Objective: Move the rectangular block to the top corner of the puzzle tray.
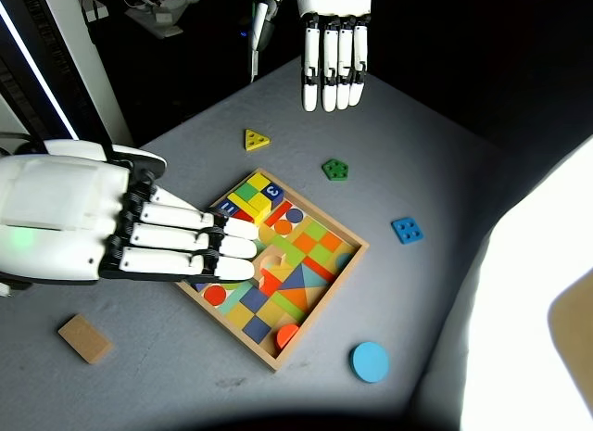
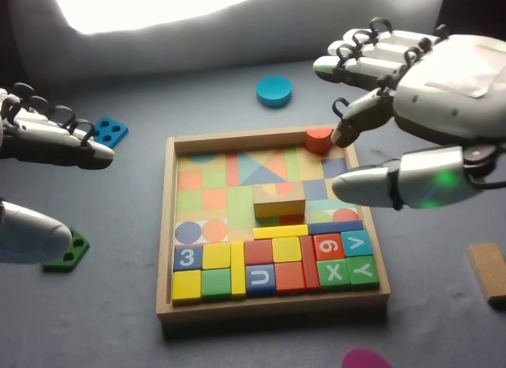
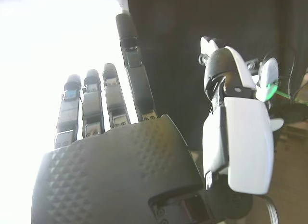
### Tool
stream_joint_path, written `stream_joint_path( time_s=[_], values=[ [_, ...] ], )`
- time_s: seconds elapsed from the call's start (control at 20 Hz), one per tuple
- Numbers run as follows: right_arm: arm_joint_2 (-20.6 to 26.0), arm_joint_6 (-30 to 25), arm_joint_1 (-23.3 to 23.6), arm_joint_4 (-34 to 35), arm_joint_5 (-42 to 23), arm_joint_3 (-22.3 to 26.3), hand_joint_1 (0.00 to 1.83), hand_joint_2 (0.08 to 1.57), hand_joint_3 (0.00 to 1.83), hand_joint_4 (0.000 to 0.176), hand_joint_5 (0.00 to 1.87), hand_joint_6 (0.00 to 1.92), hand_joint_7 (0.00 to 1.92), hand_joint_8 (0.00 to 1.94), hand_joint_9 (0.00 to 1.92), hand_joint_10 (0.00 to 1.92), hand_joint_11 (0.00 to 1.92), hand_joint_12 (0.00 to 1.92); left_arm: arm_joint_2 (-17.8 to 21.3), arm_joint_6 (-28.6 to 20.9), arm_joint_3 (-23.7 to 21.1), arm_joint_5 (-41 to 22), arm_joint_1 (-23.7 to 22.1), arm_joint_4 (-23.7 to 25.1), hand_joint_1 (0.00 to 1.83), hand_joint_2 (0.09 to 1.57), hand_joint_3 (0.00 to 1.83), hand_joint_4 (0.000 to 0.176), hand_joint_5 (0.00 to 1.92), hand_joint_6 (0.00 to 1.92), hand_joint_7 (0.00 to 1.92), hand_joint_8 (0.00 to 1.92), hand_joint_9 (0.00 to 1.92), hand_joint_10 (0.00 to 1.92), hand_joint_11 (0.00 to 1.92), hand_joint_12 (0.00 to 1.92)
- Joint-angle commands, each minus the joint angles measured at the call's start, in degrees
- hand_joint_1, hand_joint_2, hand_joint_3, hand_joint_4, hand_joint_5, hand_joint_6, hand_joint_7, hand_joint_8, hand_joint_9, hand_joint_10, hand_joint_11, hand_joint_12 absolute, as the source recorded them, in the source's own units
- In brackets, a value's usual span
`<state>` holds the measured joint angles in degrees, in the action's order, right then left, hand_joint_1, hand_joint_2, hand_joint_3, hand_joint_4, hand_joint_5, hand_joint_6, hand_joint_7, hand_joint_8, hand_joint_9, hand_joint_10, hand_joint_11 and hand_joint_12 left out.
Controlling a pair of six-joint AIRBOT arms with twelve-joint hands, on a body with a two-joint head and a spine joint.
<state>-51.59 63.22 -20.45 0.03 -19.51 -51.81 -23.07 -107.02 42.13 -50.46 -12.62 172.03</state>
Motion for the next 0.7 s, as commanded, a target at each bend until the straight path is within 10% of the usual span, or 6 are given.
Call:
stream_joint_path(
  time_s=[0.0,0.65],
  values=[
    [-0.1,0.3,0.1,0.2,-6.9,-0.5,0.00,1.13,0.05,0.000,0.74,0.30,0.08,0.01,0.00,0.00,0.00,0.00,0.0,-0.2,-0.1,4.7,-0.8,0.5,0.00,1.26,0.00,0.044,0.12,0.00,0.15,0.00,0.15,0.00,0.00,0.54],
    [-12.1,4.6,-1.3,0.2,-0.4,-9.3,0.00,1.10,0.02,0.000,0.73,0.32,0.07,0.00,0.00,0.00,0.00,0.00,-0.1,-0.2,0.0,4.7,-0.8,0.5,0.00,1.27,0.00,0.033,0.12,0.00,0.14,0.00,0.13,0.00,0.00,0.54]
  ],
)
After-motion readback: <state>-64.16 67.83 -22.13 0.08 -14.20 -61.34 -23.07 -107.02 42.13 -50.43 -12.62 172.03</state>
